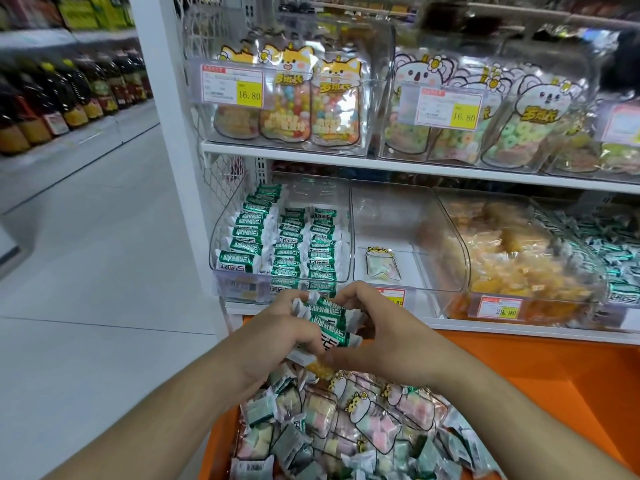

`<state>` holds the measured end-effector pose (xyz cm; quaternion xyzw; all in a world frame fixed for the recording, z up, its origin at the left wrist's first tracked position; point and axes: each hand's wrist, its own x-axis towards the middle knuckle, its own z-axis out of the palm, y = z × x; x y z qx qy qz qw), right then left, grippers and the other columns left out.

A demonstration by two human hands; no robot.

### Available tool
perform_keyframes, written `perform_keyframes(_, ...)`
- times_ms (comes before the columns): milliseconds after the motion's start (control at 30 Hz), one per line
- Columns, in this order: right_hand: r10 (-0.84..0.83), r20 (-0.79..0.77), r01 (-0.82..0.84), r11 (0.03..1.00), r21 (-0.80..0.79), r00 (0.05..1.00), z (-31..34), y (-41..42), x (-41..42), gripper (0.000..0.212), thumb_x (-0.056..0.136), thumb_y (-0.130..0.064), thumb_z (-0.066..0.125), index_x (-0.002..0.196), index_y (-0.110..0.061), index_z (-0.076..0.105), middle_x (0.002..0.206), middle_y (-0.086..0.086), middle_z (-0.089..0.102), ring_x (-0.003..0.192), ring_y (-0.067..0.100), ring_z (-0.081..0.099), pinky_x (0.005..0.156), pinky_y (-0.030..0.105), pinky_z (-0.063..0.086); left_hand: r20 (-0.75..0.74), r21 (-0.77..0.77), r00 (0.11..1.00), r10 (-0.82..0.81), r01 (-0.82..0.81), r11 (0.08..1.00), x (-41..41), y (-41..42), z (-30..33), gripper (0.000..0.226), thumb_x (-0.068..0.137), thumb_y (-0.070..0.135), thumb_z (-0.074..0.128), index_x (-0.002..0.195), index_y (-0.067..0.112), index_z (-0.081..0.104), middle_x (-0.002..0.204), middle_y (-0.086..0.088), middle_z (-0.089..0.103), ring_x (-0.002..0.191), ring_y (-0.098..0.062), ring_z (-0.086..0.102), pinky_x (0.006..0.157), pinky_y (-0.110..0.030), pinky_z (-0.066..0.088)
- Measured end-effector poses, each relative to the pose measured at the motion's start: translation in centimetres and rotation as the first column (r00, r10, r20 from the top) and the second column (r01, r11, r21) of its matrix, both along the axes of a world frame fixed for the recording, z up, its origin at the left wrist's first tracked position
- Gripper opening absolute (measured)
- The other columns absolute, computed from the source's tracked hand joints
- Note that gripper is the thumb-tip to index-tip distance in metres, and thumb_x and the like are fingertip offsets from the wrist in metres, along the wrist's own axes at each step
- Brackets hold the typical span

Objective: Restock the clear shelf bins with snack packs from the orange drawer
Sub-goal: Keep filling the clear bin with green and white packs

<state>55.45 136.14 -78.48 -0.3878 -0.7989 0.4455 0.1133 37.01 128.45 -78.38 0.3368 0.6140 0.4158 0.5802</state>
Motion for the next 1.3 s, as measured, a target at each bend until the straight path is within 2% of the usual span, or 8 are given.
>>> perform_keyframes(100,-0.029,-0.007,0.029,0.999,0.042,1.000,0.6,0.1,-1.2,0.063,0.074,-0.037,0.095,0.118,-0.037,0.050,0.089,-0.031,0.056,0.066,-0.002,0.053,0.060,0.018,0.045,-0.080,0.025,0.997,-0.006,0.008,1.000,-0.8,0.2,0.8,0.094,0.044,0.020,0.074,0.133,0.039,0.049,0.107,0.000,0.053,0.098,-0.017,0.059,0.076,-0.035,0.047)
perform_keyframes(300,-0.028,0.055,0.019,0.986,0.166,0.998,3.4,2.8,-5.5,0.061,0.076,-0.039,0.093,0.118,-0.046,0.050,0.100,-0.025,0.058,0.081,-0.020,0.055,0.067,0.006,0.045,-0.101,0.091,0.995,0.023,-0.013,0.996,-4.6,2.2,1.5,0.099,0.045,0.017,0.074,0.140,0.027,0.048,0.101,-0.015,0.059,0.091,-0.028,0.062,0.083,-0.044,0.054)
perform_keyframes(467,-0.088,0.108,0.064,0.976,0.207,0.990,5.3,7.9,-9.5,0.062,0.077,-0.036,0.092,0.123,-0.031,0.051,0.099,-0.016,0.062,0.070,-0.005,0.062,0.058,0.016,0.049,-0.317,0.251,0.935,0.157,-0.078,0.965,-7.9,4.7,2.1,0.087,0.070,0.012,0.077,0.144,0.034,0.036,0.140,0.003,0.050,0.116,-0.013,0.058,0.089,-0.040,0.059)
perform_keyframes(667,-0.226,0.313,0.091,0.915,0.393,0.922,4.7,15.1,-14.8,0.061,0.076,-0.041,0.088,0.123,-0.015,0.060,0.118,0.008,0.069,0.102,0.023,0.068,0.090,0.044,0.060,-0.842,0.303,0.501,0.199,0.136,0.943,-10.5,5.7,-0.8,0.068,0.106,0.036,0.053,0.162,0.031,0.016,0.166,0.014,0.015,0.149,-0.007,0.027,0.113,-0.023,0.024)
perform_keyframes(800,-0.234,0.467,0.036,0.918,0.395,0.853,3.4,18.8,-17.8,0.061,0.088,-0.035,0.081,0.134,-0.003,0.058,0.128,0.014,0.065,0.106,0.026,0.064,0.089,0.036,0.061,-0.879,0.297,0.433,0.199,0.169,0.940,-11.5,6.4,-2.5,0.066,0.107,0.043,0.045,0.164,0.027,0.014,0.166,0.014,0.014,0.153,-0.007,0.016,0.118,-0.021,0.013)
perform_keyframes(933,-0.326,0.357,0.142,0.879,0.455,0.875,1.5,21.3,-19.3,0.087,0.076,-0.022,0.091,0.148,-0.008,0.044,0.125,0.007,0.062,0.097,0.022,0.061,0.055,0.014,0.044,-0.867,0.329,0.447,0.221,0.181,0.927,-11.7,6.3,-3.1,0.060,0.108,0.042,0.041,0.161,0.030,0.015,0.163,0.018,0.008,0.149,-0.001,0.013,0.119,-0.021,0.015)
perform_keyframes(1067,-0.333,0.227,0.249,0.911,0.329,0.915,-0.7,23.1,-19.9,0.089,0.072,-0.007,0.091,0.145,-0.016,0.040,0.119,0.001,0.057,0.111,0.025,0.061,0.085,0.030,0.061,-0.863,0.334,0.449,0.231,0.165,0.928,-12.1,6.4,-3.2,0.060,0.107,0.040,0.044,0.158,0.035,0.014,0.160,0.021,0.009,0.144,0.002,0.018,0.118,-0.020,0.018)
perform_keyframes(1300,-0.267,0.131,0.222,0.933,0.283,0.955,-1.6,23.7,-19.8,0.081,0.070,0.004,0.090,0.138,-0.018,0.053,0.122,0.000,0.055,0.093,0.020,0.069,0.055,0.019,0.060,-0.873,0.320,0.437,0.215,0.181,0.930,-12.1,6.4,-3.6,0.063,0.106,0.040,0.045,0.161,0.036,0.012,0.158,0.024,0.005,0.145,0.005,0.015,0.122,-0.021,0.015)
